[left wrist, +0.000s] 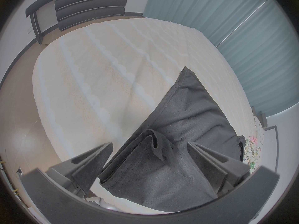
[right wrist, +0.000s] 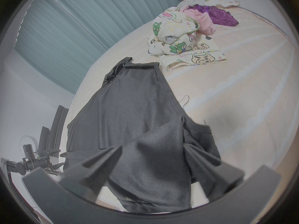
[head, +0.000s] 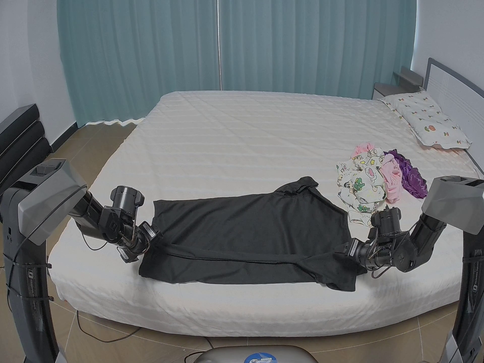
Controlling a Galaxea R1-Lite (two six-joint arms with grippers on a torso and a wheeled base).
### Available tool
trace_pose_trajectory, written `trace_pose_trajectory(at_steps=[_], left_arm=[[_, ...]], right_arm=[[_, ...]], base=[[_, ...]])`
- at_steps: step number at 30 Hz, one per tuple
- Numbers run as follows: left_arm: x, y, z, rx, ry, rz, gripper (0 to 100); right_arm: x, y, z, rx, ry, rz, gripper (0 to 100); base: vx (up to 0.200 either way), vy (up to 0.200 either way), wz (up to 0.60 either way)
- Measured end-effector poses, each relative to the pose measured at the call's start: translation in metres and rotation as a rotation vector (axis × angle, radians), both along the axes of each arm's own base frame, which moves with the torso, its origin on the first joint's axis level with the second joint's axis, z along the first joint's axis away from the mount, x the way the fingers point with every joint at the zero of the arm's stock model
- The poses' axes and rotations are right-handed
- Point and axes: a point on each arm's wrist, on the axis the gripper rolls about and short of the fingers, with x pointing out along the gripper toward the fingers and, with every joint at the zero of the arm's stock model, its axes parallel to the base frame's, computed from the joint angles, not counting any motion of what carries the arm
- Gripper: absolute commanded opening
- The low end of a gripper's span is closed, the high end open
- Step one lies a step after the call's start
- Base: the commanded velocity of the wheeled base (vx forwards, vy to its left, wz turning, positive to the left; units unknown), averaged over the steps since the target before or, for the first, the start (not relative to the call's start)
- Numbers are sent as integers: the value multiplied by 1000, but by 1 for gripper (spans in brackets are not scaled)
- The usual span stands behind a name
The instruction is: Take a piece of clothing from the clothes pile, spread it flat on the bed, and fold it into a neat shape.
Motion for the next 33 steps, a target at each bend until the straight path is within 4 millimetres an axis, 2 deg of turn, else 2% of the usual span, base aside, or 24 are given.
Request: trace_pose_trajectory(at_steps=[8, 17, 26, 27, 33], left_arm=[[-1, 0, -1, -1, 4, 2, 100], [-1, 0, -2, -1, 6, 3, 100], [-1, 0, -2, -1, 7, 4, 100], [-1, 0, -2, -1, 7, 4, 100], [-1, 0, -2, -2, 8, 4, 100]], right_arm=[[1, -6, 2, -2, -7, -22, 0], [12, -21, 14, 37, -128, -71, 0], [18, -28, 10, 82, -136, -46, 0], [19, -28, 9, 85, -135, -43, 100], [25, -26, 5, 91, -148, -39, 100]], base=[[0, 0, 0], [0, 0, 0], [0, 0, 0], [0, 0, 0], [0, 0, 0]])
